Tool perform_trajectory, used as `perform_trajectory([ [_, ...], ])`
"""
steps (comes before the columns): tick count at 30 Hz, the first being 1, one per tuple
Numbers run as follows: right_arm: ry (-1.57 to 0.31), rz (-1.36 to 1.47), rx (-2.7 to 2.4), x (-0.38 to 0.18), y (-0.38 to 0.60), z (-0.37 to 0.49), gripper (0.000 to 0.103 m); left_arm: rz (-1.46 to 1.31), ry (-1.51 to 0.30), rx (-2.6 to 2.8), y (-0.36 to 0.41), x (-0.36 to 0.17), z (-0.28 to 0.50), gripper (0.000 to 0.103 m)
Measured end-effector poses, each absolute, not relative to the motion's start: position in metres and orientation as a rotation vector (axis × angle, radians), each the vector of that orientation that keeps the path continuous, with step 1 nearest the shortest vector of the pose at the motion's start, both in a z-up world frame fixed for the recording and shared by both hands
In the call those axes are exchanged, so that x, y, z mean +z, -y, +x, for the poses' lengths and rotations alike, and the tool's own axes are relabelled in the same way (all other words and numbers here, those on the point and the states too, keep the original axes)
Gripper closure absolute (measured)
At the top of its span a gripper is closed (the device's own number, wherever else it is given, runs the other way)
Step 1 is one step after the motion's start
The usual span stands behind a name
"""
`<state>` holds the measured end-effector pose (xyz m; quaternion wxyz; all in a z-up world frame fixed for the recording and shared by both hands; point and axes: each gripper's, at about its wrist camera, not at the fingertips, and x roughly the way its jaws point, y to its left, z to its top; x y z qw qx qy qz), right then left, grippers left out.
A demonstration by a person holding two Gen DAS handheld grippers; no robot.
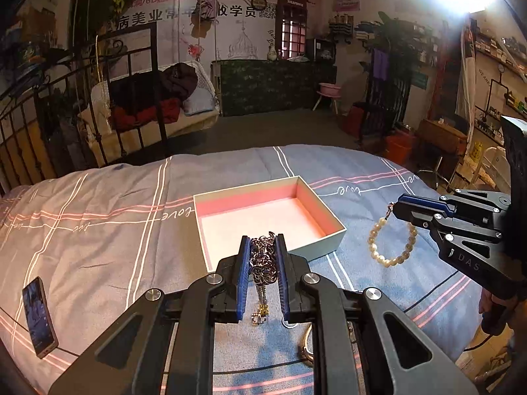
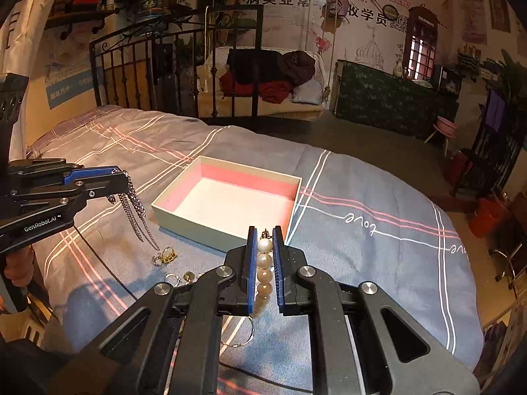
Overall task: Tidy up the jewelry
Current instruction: 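Carry the chain and bracelet into the pink-lined box and open both tools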
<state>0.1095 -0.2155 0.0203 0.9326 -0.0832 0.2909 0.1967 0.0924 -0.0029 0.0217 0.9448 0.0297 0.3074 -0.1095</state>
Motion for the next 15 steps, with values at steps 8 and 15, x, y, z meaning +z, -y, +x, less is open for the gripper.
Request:
perform_trajectory([
  [8,-0.541,-0.156,0.436,0.050,0.212,0.139,0.093,0.049,-0.586,-0.216,0.006,0.045,0.124,0.088],
  [15,-0.534,-0.147,0.458,0.062,0.200,0.172,0.093,0.023,-0.604,-0.205,0.010,0.046,0.163,0.088],
])
